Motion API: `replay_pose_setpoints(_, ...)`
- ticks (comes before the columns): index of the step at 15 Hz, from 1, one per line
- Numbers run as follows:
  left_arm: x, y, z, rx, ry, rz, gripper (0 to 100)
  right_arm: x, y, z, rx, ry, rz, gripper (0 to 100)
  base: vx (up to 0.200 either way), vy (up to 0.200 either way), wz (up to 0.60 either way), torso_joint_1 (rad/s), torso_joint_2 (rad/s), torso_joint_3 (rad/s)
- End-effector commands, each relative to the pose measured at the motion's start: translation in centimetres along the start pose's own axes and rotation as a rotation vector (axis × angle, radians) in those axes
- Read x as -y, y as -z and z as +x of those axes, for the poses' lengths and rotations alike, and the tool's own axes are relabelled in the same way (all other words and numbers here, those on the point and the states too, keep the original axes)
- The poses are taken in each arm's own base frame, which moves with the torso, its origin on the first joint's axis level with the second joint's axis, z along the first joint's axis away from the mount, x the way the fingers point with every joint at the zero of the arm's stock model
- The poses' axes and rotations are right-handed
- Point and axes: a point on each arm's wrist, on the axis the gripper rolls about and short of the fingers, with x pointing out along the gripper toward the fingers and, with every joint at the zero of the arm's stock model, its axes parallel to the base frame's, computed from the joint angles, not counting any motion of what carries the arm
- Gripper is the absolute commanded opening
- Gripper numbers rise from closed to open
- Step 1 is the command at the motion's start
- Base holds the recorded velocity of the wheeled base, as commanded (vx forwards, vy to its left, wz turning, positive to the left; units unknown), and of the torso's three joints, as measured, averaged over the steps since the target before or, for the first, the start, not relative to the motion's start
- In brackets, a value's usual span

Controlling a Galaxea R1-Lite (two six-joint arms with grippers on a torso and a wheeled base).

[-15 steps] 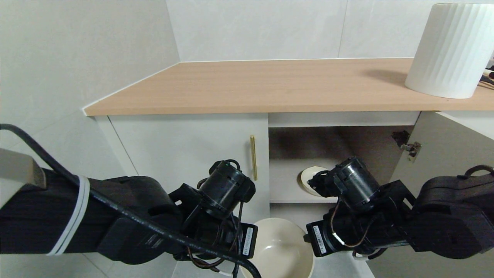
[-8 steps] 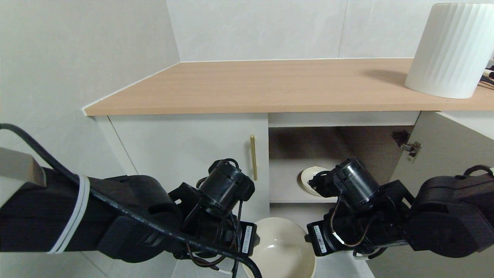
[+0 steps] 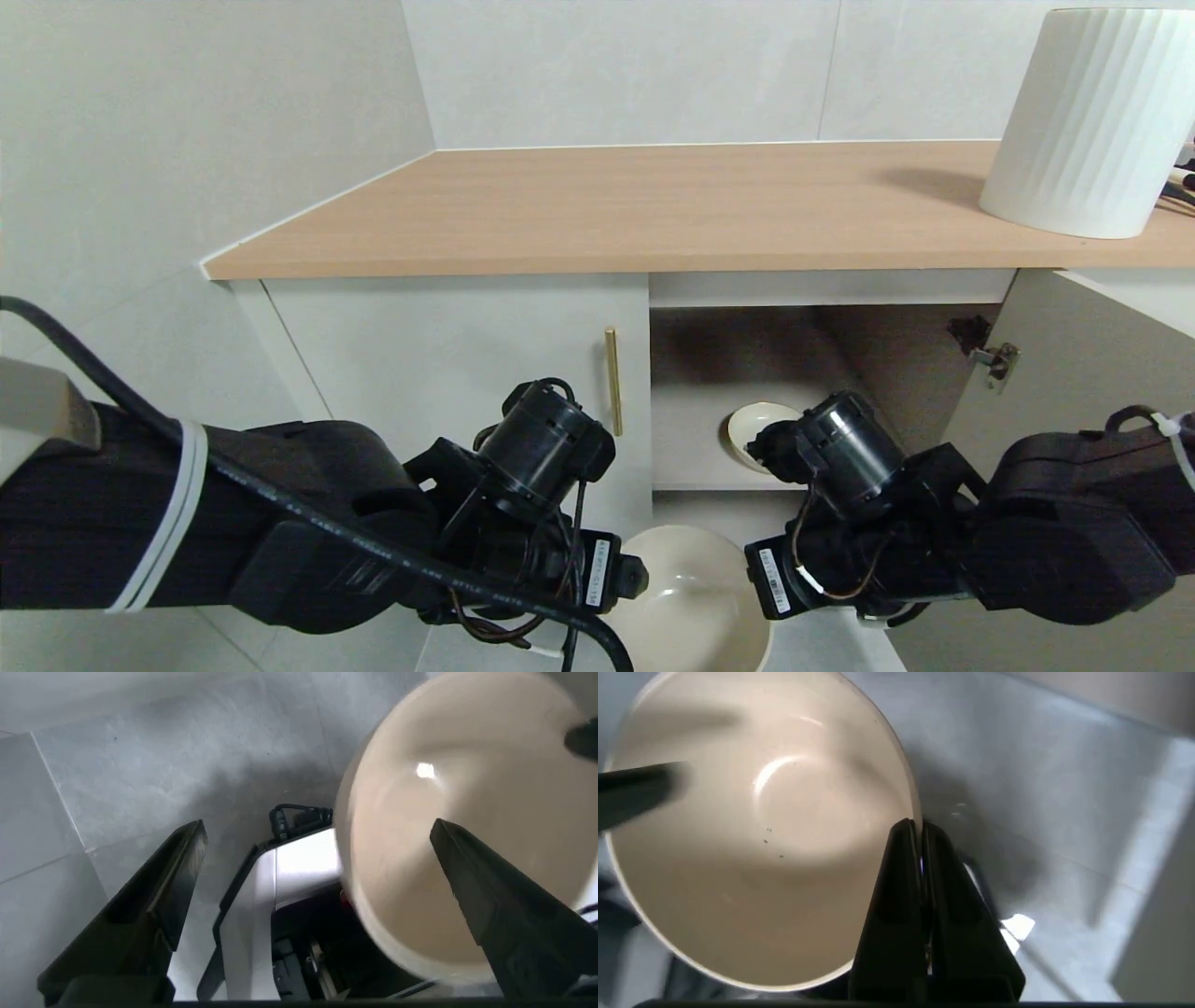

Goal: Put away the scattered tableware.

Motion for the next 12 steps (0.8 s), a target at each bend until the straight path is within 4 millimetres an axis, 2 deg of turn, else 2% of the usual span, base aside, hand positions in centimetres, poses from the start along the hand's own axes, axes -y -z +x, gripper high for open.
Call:
replay_pose_setpoints(1, 0.0, -0.1, -0.2, 0.011, -0.004, -0.002, 100, 0.6, 0.2, 1.5, -0.026, 0.058, -0.01, 0, 0.0, 0.0, 0.0, 0.0, 0.0, 0.0)
replay_pose_setpoints(6, -0.1, -0.2, -0.5, 0.025, -0.011, -0.004, 100, 4.4, -0.9, 4.7, -0.018, 0.207, 0.09, 0, 0.0, 0.0, 0.0, 0.0, 0.0, 0.0)
replay_pose_setpoints(10, 0.0, -0.2, -0.6, 0.029, -0.008, -0.004, 100, 7.6, -3.7, 6.3, 0.223, 0.211, 0.279, 0, 0.0, 0.0, 0.0, 0.0, 0.0, 0.0)
replay_pose_setpoints(12, 0.0, -0.2, -0.6, 0.027, -0.008, -0.004, 100, 8.9, -4.3, 6.6, 0.278, 0.218, 0.32, 0, 0.0, 0.0, 0.0, 0.0, 0.0, 0.0)
